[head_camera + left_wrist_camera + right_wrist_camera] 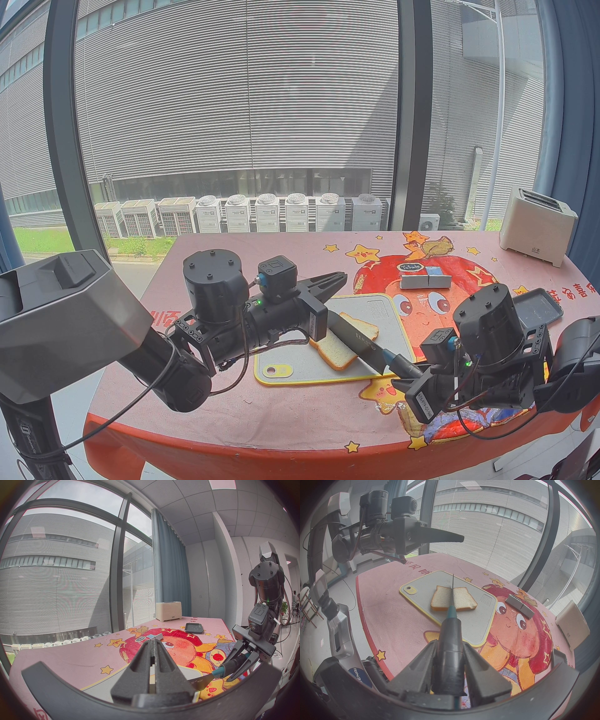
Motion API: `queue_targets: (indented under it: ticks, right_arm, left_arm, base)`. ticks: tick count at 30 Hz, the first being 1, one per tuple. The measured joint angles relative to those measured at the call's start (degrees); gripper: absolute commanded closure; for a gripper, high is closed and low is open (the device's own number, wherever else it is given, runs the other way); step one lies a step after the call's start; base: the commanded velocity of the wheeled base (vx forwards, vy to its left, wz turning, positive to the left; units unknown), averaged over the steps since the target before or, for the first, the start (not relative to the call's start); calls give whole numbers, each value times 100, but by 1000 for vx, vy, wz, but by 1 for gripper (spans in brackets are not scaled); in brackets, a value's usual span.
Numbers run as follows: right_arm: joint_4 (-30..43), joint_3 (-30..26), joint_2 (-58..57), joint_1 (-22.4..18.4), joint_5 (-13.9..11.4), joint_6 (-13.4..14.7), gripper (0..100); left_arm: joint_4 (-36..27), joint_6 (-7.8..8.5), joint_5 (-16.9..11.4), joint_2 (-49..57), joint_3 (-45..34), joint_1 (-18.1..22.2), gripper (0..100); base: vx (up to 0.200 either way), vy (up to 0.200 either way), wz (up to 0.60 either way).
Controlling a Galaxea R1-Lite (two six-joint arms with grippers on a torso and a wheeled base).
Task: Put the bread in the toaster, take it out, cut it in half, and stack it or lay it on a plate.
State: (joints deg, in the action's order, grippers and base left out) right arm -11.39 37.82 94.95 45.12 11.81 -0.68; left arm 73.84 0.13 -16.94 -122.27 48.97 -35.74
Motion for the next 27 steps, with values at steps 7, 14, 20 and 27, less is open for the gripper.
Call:
queue_targets:
  ticks: [7, 14, 20, 27]
  right_arm:
    - [-207, 2, 26, -20, 1, 0, 100]
    - [-638, -67, 135, -55, 20, 0, 100]
    - [-635, -69, 218, -80, 22, -16, 100]
    - [-629, -91, 254, -55, 23, -18, 100]
  left_arm:
    - [12, -2, 0, 22, -60, -4, 100]
    - [15, 2, 1, 24, -60, -4, 100]
    - [22, 5, 4, 24, -71, -11, 100]
    - [23, 2, 1, 9, -82, -13, 100]
  base:
    - [0, 0, 0]
    - [0, 0, 0]
    - [0, 0, 0]
    - [0, 0, 0]
